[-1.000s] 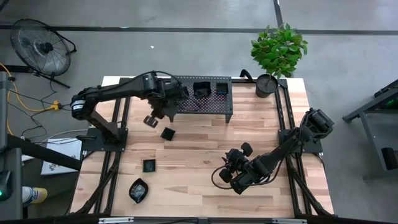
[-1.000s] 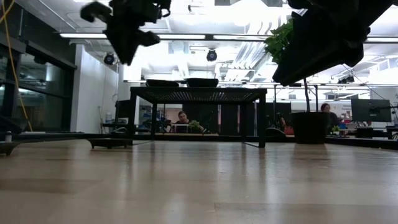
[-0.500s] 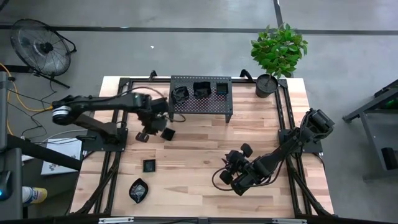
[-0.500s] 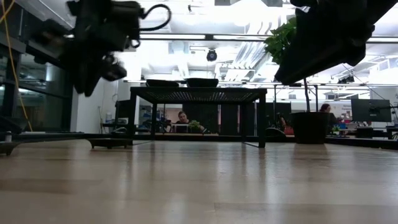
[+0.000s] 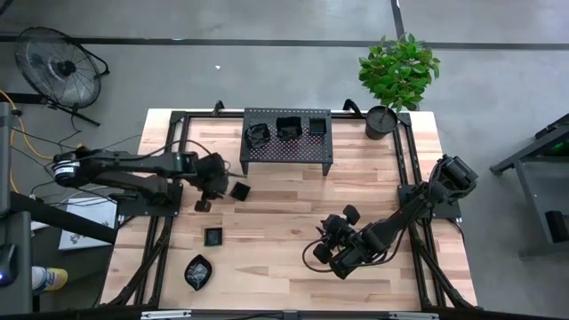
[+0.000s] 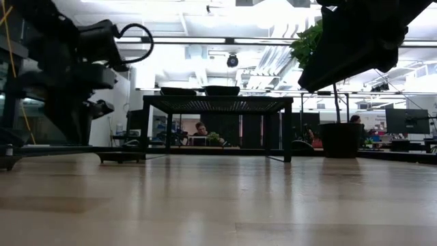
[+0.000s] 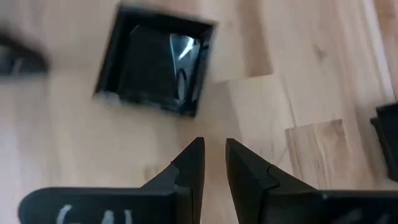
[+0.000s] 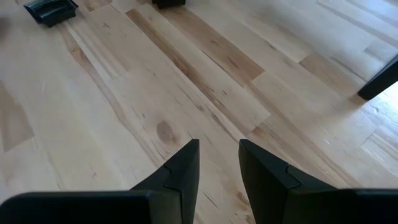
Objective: Pick & Place Mini shaped plates
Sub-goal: Stack the square plate on top of the square plate on the shelf
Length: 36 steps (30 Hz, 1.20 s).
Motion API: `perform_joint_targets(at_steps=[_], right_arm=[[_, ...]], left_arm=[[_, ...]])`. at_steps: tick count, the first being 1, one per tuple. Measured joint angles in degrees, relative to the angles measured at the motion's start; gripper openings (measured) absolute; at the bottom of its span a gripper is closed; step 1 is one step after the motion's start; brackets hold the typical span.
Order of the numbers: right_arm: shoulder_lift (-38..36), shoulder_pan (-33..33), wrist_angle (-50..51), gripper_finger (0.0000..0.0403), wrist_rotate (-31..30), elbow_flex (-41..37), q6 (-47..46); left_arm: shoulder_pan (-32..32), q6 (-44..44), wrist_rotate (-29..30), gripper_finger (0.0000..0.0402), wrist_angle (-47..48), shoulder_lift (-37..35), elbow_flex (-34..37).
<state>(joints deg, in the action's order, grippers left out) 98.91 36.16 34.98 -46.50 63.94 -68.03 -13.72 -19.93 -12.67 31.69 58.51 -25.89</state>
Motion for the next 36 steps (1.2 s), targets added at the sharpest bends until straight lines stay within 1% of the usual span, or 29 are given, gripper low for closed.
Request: perform_joint_targets(at_steps=[3, 7, 10, 13, 16, 19, 23, 26, 29, 36], right_arm=[[0.0, 0.0, -0.1, 0.0108, 0.0, 0.0, 0.5], [0.0, 0.0, -0.1, 0.0108, 0.0, 0.0, 1.1], [0.0, -0.1, -0.1, 0.0108, -0.2, 0.0, 1.2], [0.0, -0.2, -0.2, 0.0108, -0.5, 0.0, 1.2], [0.0, -0.2, -0.2, 0.0108, -0.5, 0.0, 1.2], [0.0, -0.2, -0.2, 0.0108, -0.5, 0.0, 1.1], [0.0, -0.2, -0.4, 0.0108, -0.5, 0.0, 1.2], [0.0, -0.2, -0.4, 0.0108, -0.5, 0.0, 1.2], [0.0, -0.2, -0.4, 0.0108, -0.5, 0.0, 1.2], [0.0, -0.2, -0.5, 0.0108, -0.5, 0.0, 1.4]], left_arm=[[3.6, -4.9, 0.4, 0.0062, -3.8, 0.0, 1.2], [9.9, -8.1, 4.2, 0.0062, -5.9, 0.5, 0.7], [15.3, -11.7, 9.3, 0.0062, -9.1, 0.5, 0.6], [20.4, -13.9, 16.5, 0.0062, -12.0, 0.5, 0.6], [24.5, -14.6, 24.2, 0.0062, -11.7, 0.8, 0.6], [27.4, -14.8, 28.8, 0.0062, -12.0, 2.6, 0.6], [29.2, -14.5, 32.4, 0.0062, -15.0, 7.0, 0.6], [29.2, -14.5, 34.4, 0.0062, -17.9, 10.7, 0.5], [29.2, -15.4, 36.5, 0.0062, -18.7, 13.4, 0.5], [29.1, -13.4, 37.6, 0.0062, -19.1, 15.7, 0.5]])
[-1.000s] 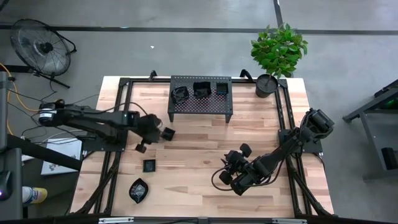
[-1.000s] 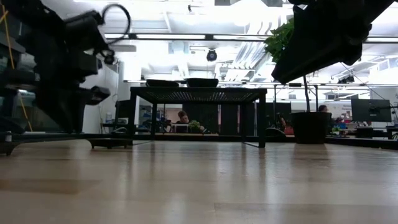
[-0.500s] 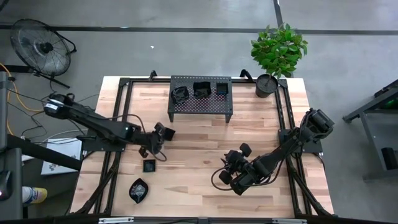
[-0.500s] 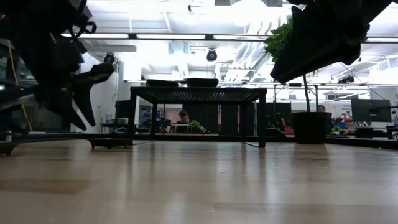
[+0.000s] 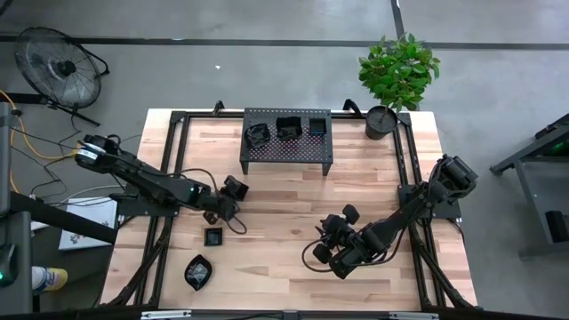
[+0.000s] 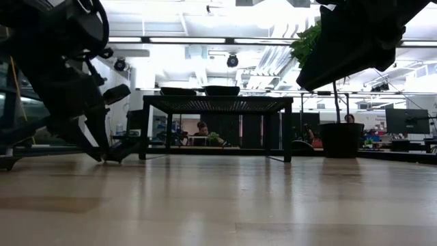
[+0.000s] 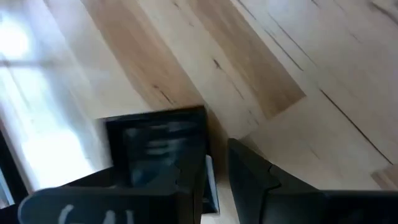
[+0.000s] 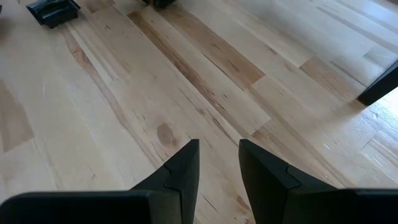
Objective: Pick & Place Mini shaped plates
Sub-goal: Stack the square plate on top of the square plate on the shelf
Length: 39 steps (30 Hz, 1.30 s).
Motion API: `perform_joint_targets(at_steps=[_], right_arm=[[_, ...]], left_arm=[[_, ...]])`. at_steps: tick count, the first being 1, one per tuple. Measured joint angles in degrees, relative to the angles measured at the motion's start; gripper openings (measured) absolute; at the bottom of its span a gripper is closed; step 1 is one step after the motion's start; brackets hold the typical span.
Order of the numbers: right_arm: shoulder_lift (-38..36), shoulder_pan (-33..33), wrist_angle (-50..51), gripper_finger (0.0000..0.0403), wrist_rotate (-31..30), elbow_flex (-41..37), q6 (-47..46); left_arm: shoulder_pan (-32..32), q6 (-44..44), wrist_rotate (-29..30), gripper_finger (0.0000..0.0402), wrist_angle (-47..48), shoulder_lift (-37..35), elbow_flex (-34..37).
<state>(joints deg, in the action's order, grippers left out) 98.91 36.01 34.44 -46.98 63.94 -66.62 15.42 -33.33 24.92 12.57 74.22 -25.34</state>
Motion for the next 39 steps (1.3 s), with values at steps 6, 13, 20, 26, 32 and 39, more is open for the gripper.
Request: perform_joint_targets(at_steps=[6, 13, 20, 26, 32, 39], right_arm=[[0.0, 0.0, -0.4, 0.0108, 0.0, 0.0, 0.0], [0.0, 0.0, -0.5, 0.0108, 0.0, 0.0, 0.0], [0.0, 0.0, -0.5, 0.0108, 0.0, 0.0, 0.0], [0.0, 0.0, -0.7, 0.0108, 0.0, 0.0, 0.2], [0.0, 0.0, -0.9, 0.0108, -0.5, 0.0, 0.2], [0.0, 0.0, -1.7, 0.0108, -0.6, 0.0, 1.1]], left_arm=[[0.0, 0.6, 0.9, 0.0062, -1.5, 0.0, 0.0], [0.0, 0.6, 2.1, 0.0062, -1.7, 0.0, 0.0], [0.0, 0.5, 1.4, 0.0062, -0.8, 0.0, 0.0], [0.0, 0.4, 2.3, 0.0062, -0.5, 0.0, 0.0], [0.0, 0.1, 3.2, 0.0062, -0.4, 0.0, 0.0], [-0.1, 0.1, 2.0, 0.0062, 0.6, 0.0, 0.0]])
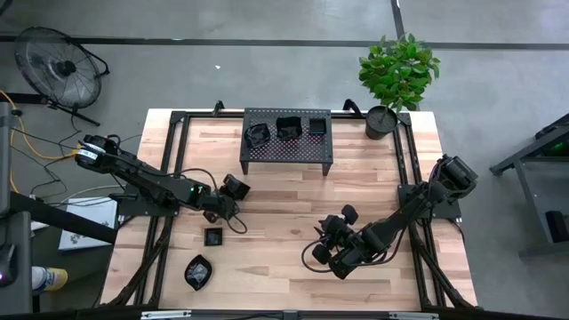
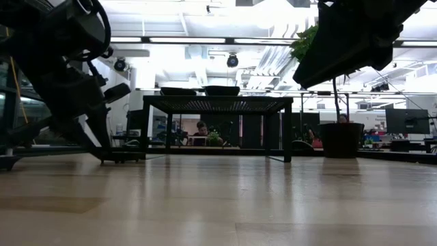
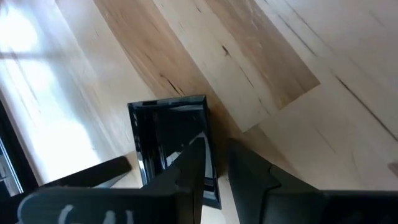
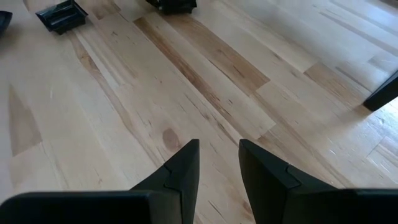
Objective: Pick & Place Mini shaped plates
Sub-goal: Stack the square plate on top of the square plate on the shelf
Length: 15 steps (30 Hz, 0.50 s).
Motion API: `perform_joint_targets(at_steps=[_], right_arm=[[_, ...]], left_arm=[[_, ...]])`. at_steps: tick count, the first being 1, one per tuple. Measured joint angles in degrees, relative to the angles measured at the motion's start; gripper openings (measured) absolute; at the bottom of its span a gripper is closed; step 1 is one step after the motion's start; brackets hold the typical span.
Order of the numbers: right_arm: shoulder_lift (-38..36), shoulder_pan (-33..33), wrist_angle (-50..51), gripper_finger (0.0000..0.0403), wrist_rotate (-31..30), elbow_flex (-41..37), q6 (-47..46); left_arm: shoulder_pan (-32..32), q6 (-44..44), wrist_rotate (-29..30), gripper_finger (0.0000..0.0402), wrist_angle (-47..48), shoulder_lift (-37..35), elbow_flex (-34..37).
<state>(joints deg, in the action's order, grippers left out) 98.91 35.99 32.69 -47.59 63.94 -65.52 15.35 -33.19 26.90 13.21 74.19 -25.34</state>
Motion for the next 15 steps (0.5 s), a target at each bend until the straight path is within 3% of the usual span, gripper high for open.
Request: perform_joint_targets(at_steps=[15], right_arm=[[0.0, 0.0, 0.0, 0.0108, -0.3, 0.0, 0.2]], left_arm=[[0.0, 0.0, 2.1, 0.0062, 0.3, 0.0, 0.0]])
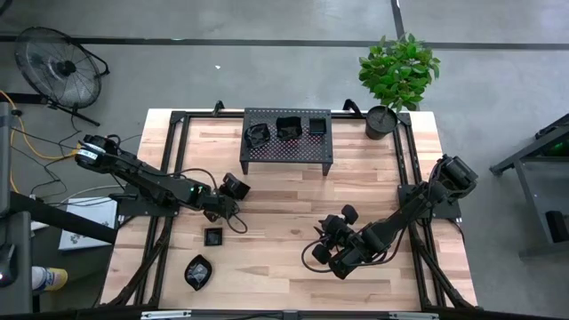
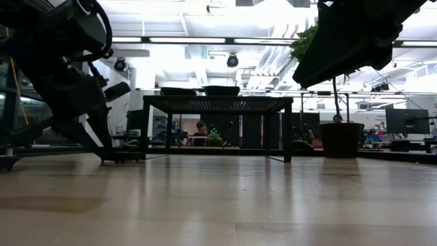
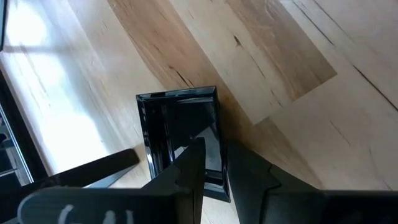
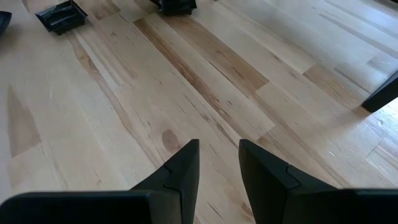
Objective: Pick & Place Mini shaped plates
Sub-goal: Stack the square plate on top of the square plate on the shelf
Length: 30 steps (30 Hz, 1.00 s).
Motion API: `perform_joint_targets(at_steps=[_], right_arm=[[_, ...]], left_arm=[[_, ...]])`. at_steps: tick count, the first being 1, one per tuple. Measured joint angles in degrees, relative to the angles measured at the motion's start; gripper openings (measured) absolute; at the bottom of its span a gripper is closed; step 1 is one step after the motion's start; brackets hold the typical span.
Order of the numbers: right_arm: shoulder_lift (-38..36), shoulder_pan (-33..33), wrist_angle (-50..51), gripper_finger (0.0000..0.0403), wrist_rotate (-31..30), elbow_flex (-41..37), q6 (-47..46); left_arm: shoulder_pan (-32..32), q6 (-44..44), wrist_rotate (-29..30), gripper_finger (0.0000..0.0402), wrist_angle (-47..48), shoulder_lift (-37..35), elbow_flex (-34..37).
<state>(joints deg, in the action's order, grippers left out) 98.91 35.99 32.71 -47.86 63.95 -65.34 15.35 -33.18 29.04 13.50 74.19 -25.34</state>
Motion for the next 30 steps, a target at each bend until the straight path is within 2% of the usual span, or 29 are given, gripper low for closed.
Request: perform_joint_targets(at_steps=[24, 30], right_arm=[[0.0, 0.0, -0.5, 0.0108, -0.8, 0.0, 1.3], [0.0, 0.0, -0.5, 0.0108, -0.8, 0.0, 1.3]], left_arm=[[0.0, -1.3, 0.3, 0.0062, -0.3, 2.0, 0.0], [0.0, -1.5, 0.1, 0.0033, 0.0, 2.0, 0.0]])
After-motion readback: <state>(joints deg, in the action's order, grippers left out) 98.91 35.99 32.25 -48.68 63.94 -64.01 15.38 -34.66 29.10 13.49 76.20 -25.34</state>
